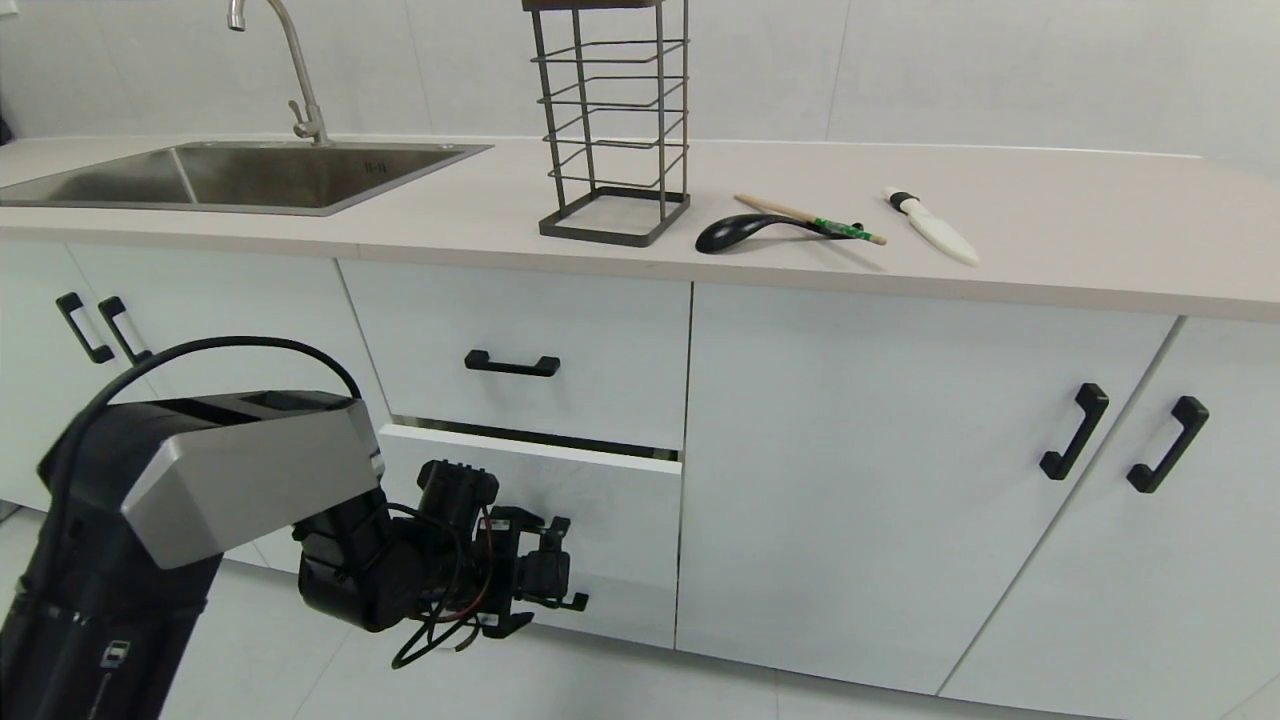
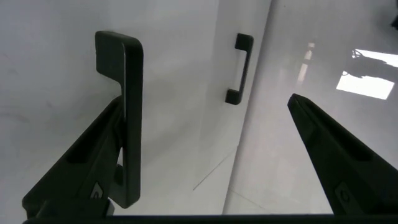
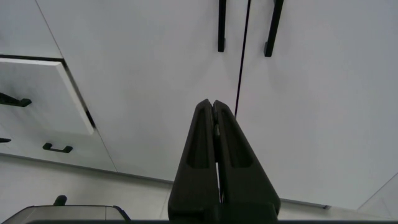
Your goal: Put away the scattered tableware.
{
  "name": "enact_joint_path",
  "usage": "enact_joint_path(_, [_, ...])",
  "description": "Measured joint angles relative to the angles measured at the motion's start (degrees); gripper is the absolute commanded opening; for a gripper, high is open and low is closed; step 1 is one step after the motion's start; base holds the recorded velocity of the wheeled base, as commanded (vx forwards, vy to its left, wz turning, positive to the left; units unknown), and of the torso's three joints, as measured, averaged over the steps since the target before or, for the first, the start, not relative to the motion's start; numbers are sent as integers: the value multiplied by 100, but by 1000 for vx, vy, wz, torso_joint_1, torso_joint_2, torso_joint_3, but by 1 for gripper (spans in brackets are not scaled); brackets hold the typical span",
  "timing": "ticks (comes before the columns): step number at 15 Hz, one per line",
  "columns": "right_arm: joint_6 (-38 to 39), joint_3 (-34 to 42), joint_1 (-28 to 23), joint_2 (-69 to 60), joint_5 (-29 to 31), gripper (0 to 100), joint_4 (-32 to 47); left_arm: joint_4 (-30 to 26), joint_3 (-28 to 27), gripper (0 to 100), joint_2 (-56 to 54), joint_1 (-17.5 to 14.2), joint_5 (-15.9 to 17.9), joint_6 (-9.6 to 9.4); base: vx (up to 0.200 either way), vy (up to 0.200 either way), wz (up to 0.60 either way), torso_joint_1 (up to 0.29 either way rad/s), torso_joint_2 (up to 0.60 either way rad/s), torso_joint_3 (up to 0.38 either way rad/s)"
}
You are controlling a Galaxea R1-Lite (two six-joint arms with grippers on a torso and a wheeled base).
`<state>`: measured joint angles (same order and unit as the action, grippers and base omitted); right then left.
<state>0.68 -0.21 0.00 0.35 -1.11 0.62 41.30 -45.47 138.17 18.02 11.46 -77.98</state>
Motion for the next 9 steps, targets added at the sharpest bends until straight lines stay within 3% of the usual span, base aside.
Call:
enact_joint_path(6, [0,5,0,0,-1,0,0,-11,973,100,-1093,15,-16,52,0,0,0,0,0,0])
enact_joint_path(9, [0,5,0,0,0,0,0,-316,1587,100,-2271,260,-5,173,0,0,0,0,0,0])
